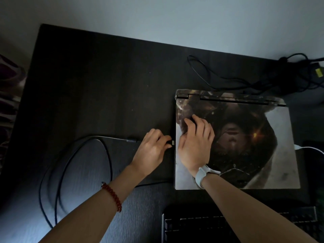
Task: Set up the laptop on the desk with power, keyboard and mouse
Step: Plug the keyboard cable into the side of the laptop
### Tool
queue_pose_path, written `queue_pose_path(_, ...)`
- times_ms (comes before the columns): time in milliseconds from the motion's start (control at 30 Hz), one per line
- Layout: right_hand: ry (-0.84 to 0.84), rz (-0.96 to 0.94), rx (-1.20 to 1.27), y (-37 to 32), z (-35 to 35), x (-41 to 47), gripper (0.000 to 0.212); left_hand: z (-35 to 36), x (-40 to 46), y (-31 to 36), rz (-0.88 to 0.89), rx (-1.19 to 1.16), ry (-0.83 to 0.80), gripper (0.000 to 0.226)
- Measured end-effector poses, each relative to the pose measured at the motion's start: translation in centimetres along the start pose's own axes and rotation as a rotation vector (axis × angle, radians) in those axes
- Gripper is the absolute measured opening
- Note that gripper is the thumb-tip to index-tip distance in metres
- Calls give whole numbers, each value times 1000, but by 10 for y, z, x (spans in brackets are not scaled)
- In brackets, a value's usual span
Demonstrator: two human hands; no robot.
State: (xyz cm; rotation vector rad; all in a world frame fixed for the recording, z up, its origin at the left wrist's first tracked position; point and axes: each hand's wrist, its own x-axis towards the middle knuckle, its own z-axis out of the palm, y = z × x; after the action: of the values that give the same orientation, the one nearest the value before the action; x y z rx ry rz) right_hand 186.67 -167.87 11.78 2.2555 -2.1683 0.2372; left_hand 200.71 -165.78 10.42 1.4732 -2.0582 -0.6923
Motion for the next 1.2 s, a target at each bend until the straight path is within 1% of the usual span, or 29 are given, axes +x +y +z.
queue_pose_path(67,4,-2,-1,0,0,0,41,-1,2,-1,3,-10,-5,16)
queue_pose_path(267,-2,5,12,0,-1,1,42,0,-1,4,-27,-32,16,18)
queue_pose_path(433,1,6,17,1,-2,1,40,-2,5,0,41,1,-5,16)
queue_pose_path(533,-4,4,18,1,-3,0,39,-1,3,3,9,-13,8,17)
queue_pose_path(700,-12,-1,8,2,0,0,40,2,3,6,6,-16,24,18)
queue_pose_path(833,-9,-5,7,3,1,1,41,-1,4,6,3,-5,-1,19)
queue_pose_path(967,5,-5,26,4,1,1,42,-6,1,0,50,49,-48,24)
queue_pose_path(1200,-16,-8,37,5,0,2,43,-6,-2,-5,8,100,41,13)
